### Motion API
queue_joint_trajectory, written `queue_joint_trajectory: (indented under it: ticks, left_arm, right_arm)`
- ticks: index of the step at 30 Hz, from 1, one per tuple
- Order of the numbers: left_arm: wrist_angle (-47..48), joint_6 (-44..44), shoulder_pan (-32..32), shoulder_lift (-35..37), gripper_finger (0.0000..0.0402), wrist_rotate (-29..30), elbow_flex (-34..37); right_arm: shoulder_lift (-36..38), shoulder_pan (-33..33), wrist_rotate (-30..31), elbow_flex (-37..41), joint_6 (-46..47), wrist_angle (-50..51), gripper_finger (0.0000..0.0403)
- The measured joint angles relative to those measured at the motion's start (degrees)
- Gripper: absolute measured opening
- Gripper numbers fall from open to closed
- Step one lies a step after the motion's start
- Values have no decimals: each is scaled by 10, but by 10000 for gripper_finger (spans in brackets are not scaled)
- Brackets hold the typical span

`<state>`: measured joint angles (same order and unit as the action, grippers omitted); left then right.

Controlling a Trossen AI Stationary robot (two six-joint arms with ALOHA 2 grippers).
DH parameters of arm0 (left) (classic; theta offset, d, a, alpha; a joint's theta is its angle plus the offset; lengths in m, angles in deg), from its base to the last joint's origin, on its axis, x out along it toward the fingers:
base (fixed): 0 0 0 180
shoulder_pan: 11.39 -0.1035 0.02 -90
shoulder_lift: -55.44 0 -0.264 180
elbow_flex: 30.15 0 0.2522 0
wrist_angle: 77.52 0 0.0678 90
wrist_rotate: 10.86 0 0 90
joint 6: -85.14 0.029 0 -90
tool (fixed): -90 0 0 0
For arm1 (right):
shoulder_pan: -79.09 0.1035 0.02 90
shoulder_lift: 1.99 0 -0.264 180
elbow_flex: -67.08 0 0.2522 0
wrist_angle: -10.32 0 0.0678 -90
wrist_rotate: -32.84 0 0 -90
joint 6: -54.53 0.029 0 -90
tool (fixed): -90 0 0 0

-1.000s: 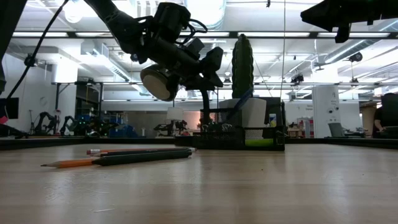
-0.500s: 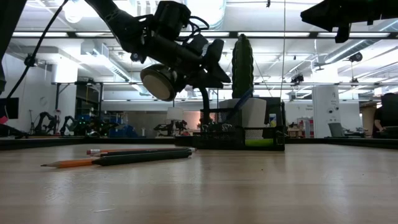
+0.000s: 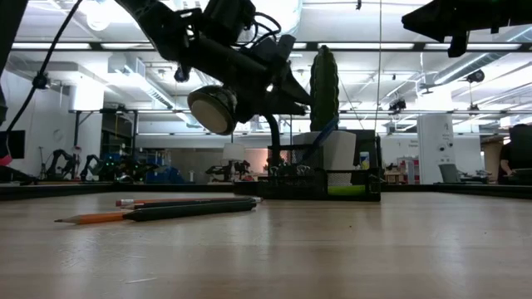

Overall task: Pick and place office supplies into organizer
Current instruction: Put the top orange pencil into the black desk organizer

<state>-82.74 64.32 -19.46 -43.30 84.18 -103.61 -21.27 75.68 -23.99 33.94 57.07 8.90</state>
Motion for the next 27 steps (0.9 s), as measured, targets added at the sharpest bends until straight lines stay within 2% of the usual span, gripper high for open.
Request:
queue_joint_trajectory:
  ticks: [6, 14, 27]
  left_arm:
    - [116, -2, 18, 19, 125, 0, -3]
    - [263, -89, 31, 25, 125, 1, 1]
    - [453, -103, 56, 26, 125, -2, 1]
  right_arm:
    - [0, 0, 0, 0, -2, 4, 53]
    - [-1, 0, 0, 0, -2, 5, 53]
    - [0, 0, 0, 0, 0, 19, 53]
